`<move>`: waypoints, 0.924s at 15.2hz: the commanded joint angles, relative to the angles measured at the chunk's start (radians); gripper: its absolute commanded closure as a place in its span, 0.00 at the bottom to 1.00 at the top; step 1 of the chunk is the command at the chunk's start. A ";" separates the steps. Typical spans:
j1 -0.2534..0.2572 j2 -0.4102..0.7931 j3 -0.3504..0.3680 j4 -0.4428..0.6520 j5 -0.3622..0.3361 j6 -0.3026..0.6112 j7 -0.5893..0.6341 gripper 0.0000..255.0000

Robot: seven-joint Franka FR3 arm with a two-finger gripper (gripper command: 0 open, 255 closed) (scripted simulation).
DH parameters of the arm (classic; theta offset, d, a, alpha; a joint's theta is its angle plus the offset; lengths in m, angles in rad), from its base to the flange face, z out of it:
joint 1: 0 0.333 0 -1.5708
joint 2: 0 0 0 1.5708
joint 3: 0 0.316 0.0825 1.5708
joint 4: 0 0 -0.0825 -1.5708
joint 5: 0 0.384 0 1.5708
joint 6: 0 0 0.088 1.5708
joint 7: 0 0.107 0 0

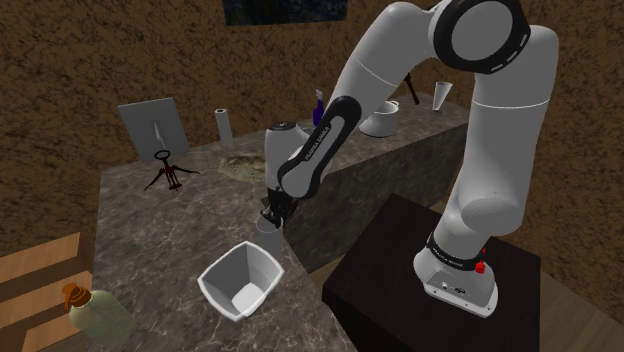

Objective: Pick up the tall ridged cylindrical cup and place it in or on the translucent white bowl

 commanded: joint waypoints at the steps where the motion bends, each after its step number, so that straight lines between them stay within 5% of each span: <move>1: -0.004 -0.030 0.005 -0.001 0.008 -0.029 -0.004 1.00; 14: -0.013 -0.192 0.016 0.017 0.048 -0.207 -0.022 1.00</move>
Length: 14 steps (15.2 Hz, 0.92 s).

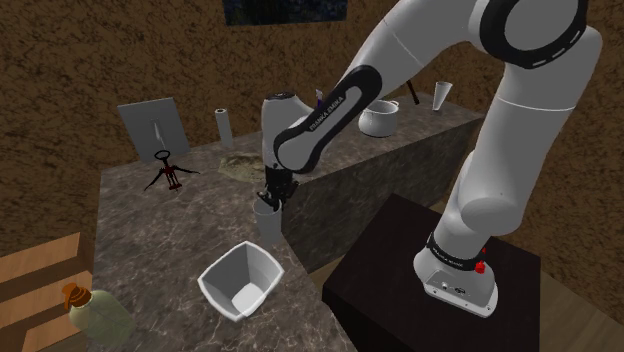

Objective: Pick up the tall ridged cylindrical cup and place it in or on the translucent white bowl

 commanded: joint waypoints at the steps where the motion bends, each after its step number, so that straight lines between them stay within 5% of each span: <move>1: 0.000 -0.025 0.001 0.003 0.005 -0.028 -0.002 1.00; 14: -0.003 -0.150 -0.004 0.063 0.023 -0.211 -0.006 1.00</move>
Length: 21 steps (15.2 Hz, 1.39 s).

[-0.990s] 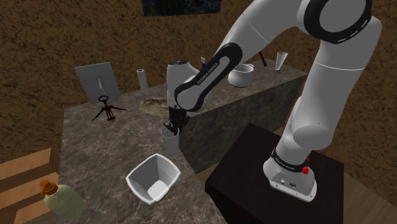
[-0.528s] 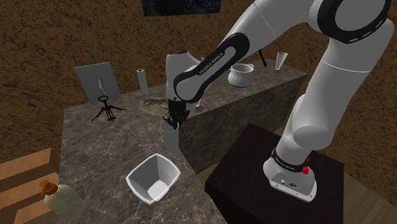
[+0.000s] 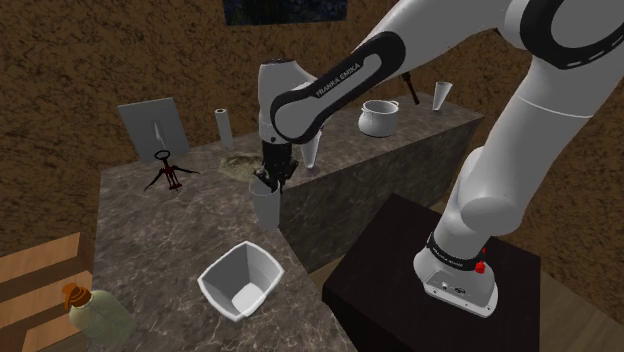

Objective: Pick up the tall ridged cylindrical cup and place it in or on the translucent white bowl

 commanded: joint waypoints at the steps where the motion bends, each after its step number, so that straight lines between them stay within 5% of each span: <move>1: 0.000 -0.018 -0.001 0.010 0.002 -0.028 0.000 1.00; 6: -0.001 -0.054 -0.004 0.043 0.005 -0.096 0.001 1.00; 21: 0.129 0.018 0.174 0.225 -0.031 -0.180 0.340 1.00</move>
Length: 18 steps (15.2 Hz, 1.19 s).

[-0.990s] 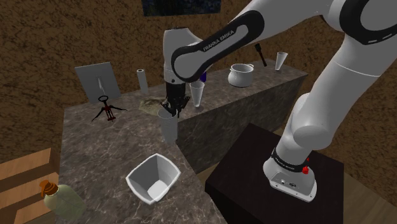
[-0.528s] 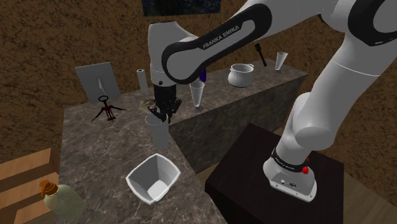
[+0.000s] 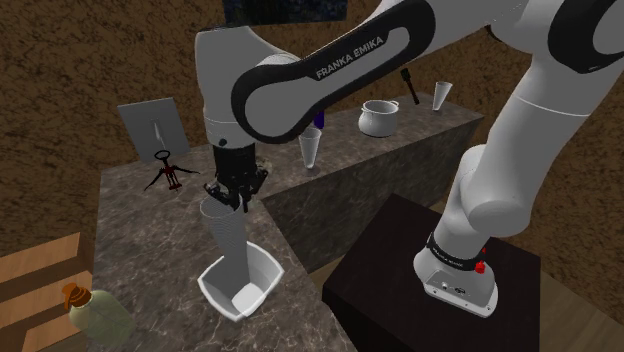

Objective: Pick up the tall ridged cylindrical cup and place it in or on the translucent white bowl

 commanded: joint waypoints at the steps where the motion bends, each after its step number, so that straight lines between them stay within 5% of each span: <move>1: 0.003 0.010 0.004 -0.013 -0.003 0.023 0.008 1.00; 18: 0.009 0.134 0.010 -0.125 -0.054 0.251 0.036 1.00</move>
